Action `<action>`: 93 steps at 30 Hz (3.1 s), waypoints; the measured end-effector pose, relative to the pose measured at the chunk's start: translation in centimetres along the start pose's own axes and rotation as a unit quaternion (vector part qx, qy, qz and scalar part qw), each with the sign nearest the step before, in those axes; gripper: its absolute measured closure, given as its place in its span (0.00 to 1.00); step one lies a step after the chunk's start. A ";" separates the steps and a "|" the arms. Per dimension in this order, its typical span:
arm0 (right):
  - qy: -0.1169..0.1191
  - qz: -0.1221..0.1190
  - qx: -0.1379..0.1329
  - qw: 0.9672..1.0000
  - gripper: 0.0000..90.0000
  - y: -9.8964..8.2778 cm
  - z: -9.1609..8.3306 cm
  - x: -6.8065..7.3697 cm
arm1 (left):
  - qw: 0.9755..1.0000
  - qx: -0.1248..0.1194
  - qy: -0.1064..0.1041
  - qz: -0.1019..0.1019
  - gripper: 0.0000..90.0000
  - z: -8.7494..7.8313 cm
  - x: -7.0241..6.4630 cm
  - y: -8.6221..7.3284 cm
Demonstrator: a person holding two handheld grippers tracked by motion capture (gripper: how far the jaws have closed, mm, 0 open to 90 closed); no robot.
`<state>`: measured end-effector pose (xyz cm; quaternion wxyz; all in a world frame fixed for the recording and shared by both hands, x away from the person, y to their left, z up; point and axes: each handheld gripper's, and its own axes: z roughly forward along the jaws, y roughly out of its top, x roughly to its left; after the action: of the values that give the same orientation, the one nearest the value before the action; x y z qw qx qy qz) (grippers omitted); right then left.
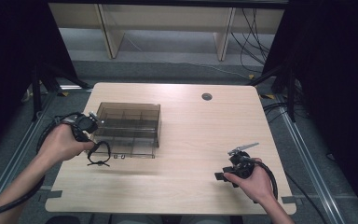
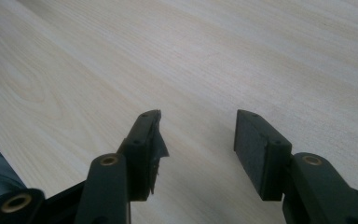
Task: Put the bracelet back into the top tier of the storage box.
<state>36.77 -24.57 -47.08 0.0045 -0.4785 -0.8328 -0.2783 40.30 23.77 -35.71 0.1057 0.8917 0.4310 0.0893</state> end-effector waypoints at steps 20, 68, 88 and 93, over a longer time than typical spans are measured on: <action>0.001 -0.003 -0.005 1.000 0.57 0.0 0.0 -0.1 | 1.000 0.025 0.002 -0.012 0.94 0.0 1.4 0.8; -0.010 0.004 0.002 1.000 0.57 0.0 0.1 -0.2 | 0.997 0.029 0.045 -0.049 0.94 0.1 5.6 3.0; 0.002 0.000 0.003 1.000 0.57 -0.1 0.1 -0.1 | 0.997 0.047 0.045 -0.037 0.94 1.5 4.6 3.7; 0.003 0.001 0.005 1.000 0.57 -0.1 0.2 -0.1 | 0.997 0.047 0.046 -0.031 0.94 1.9 4.5 3.7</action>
<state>36.82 -24.61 -47.30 0.0094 -0.4787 -0.8335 -0.2759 46.36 24.84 -36.28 0.0470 0.8768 0.4665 0.1065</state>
